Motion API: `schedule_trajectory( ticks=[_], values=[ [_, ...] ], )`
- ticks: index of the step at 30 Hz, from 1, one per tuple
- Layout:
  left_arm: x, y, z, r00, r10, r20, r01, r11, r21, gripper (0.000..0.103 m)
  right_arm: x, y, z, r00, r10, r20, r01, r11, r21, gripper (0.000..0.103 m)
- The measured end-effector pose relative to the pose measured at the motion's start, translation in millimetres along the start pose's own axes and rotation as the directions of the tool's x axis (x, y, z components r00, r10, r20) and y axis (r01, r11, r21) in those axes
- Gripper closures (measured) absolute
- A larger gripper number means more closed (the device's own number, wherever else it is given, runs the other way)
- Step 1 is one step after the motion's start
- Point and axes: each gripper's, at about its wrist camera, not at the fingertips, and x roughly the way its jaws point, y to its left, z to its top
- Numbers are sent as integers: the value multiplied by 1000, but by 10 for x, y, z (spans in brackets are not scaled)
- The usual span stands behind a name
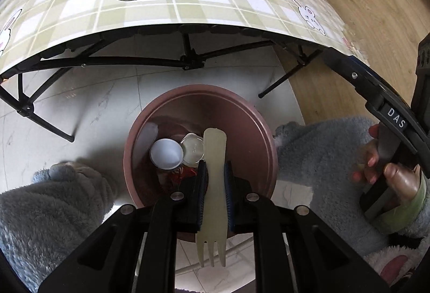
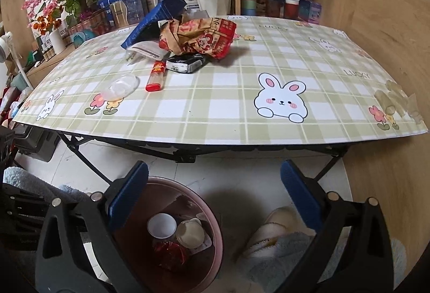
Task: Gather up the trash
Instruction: 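Lower the white spoon into the bin and open the left gripper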
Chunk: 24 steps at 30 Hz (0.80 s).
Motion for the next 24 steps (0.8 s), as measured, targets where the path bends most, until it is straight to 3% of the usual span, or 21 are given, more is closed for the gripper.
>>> schedule_trajectory(
  ticks=[3,5,11,24],
  values=[
    [4,-27,4,1000,4,4,-4,1000,9,84,9,0,-5,1000,-2,-4,2,1000,2,6],
    [-30,-44,7,1000,3,18,-3,1000,16,55,11,-1,-5,1000,1,-3,-1,1000,3,6],
    [-164,-12,11,994,60,89,-60,998,-4,23,19,5,-15,1000,9,-11,-9,1000,3,6],
    [-238,193,52,984,111,136,-95,988,-118,14,47,4,-29,1000,16,-22,-16,1000,7,6]
  ],
)
